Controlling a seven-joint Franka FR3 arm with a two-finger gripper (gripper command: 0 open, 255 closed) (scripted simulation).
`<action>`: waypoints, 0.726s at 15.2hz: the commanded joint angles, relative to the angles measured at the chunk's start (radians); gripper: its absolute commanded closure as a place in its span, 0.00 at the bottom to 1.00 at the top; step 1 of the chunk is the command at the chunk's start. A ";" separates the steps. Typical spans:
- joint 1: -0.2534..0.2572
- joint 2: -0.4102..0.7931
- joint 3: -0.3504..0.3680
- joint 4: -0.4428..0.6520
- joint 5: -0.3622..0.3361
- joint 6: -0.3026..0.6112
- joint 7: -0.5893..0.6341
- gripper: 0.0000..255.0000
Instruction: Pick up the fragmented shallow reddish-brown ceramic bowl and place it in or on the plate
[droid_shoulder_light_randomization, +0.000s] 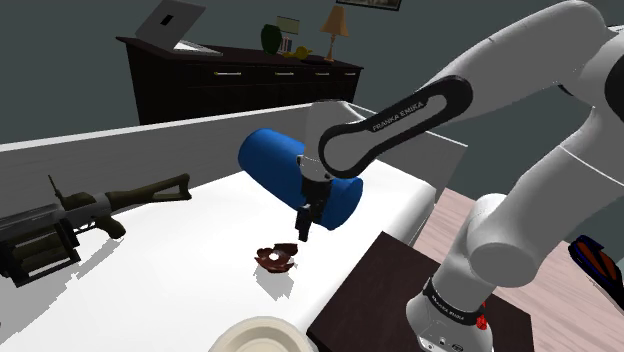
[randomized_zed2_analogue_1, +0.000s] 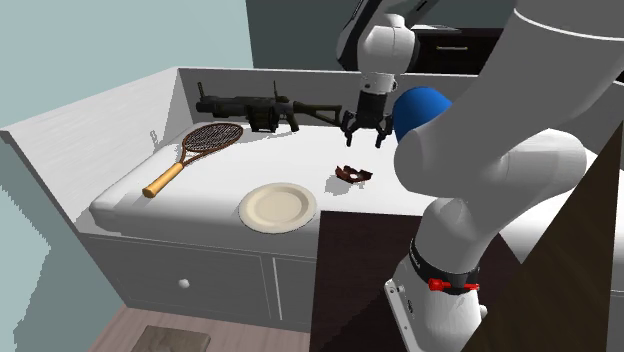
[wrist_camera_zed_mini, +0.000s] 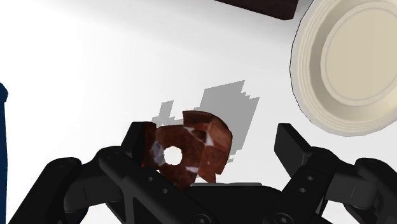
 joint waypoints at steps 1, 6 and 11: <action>0.002 0.088 0.011 0.011 0.003 0.073 0.006 0.00; 0.011 0.309 0.028 0.062 -0.006 0.227 0.028 0.00; 0.025 0.456 0.028 0.100 -0.020 0.328 0.044 0.00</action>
